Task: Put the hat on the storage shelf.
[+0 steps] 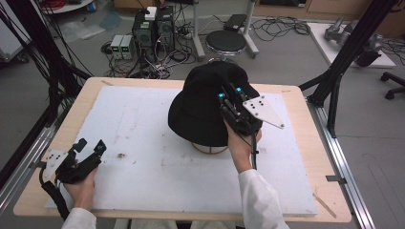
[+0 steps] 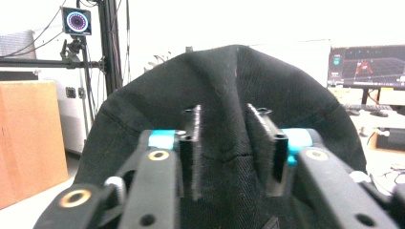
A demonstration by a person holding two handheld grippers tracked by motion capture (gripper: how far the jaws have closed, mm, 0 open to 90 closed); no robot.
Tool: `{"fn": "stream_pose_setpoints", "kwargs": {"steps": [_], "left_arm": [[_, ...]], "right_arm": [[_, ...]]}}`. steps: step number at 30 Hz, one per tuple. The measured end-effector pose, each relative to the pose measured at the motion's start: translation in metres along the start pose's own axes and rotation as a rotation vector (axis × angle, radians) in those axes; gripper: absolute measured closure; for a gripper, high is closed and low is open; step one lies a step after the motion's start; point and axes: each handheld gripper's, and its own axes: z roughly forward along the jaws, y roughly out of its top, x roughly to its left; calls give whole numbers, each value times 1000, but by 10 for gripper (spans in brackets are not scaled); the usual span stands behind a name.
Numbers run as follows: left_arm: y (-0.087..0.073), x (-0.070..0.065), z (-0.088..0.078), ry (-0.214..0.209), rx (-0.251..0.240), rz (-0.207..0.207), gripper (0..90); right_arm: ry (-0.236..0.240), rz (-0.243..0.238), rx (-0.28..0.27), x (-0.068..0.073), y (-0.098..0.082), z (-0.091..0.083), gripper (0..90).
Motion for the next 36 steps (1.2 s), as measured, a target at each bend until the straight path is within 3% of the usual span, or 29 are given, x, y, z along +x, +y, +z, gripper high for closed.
{"fn": "stream_pose_setpoints", "kwargs": {"steps": [6, 12, 16, 19, 23, 36], "left_arm": [[0, 0, 0, 1, -2, -2, 276], [0, 0, 0, 1, -2, -2, 276], [0, -1, 1, -5, -2, 0, 276], [0, -2, 1, -9, -2, 1, 276], [0, -4, 2, -14, -3, -1, 276], [1, -6, 1, -14, -5, 0, 276]], "right_arm": [[-51, -7, -1, -1, 1, -3, 431], [-68, -10, 23, -8, 3, -6, 310], [-67, -23, 72, -14, 4, -10, 238], [-79, -8, 65, -19, 6, -18, 220], [-97, -38, 68, -27, 9, -28, 220], [-157, -30, 60, -58, 14, -61, 221]]}}
